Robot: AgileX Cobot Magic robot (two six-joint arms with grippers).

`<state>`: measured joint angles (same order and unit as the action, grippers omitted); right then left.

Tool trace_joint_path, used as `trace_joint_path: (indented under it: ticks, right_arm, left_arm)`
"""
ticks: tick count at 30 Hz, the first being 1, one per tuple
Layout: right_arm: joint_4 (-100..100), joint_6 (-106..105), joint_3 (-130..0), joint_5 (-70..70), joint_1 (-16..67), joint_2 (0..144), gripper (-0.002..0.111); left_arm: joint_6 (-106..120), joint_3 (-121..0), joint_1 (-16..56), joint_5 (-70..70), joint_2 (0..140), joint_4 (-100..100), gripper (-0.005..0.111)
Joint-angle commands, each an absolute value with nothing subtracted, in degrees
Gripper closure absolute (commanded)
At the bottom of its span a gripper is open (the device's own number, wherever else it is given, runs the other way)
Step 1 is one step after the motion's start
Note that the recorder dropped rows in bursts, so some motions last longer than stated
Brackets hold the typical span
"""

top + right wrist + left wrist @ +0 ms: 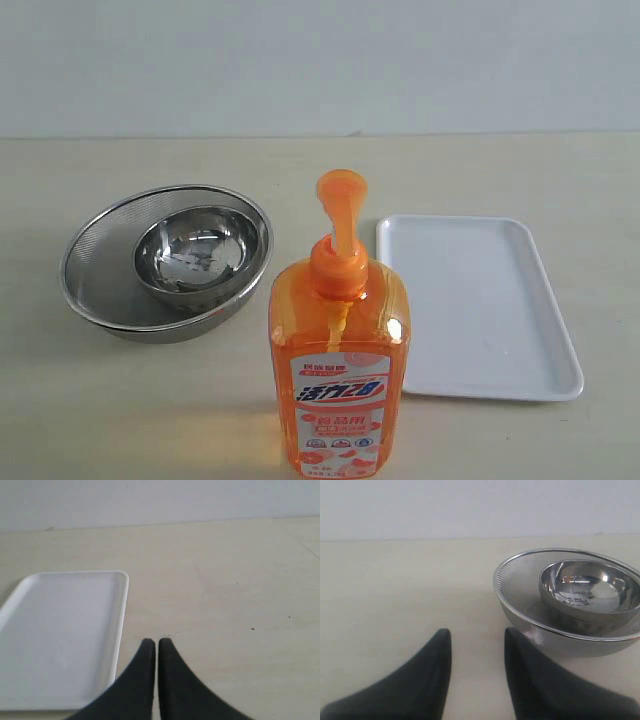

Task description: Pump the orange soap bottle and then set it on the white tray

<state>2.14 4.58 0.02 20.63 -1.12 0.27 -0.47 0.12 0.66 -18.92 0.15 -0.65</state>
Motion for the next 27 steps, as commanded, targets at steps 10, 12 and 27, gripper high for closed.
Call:
trace_joint_path:
  ticks: [10,12,27]
  right_arm:
    - [2.15,4.44,0.0,20.44,-1.01,0.0,0.108]
    - [2.15,4.44,0.0,20.44,-1.01,0.0,0.108]
    - [-4.3,4.29,-0.92,18.43,-1.01,0.0,0.108]
  left_arm:
    - [-0.69,0.0,0.52,-18.0,0.0,-0.51,0.073]
    - [-0.69,0.0,0.52,-18.0,0.0,-0.51,0.073]
    - [-0.69,0.0,0.52,-18.0,0.0,-0.51,0.073]
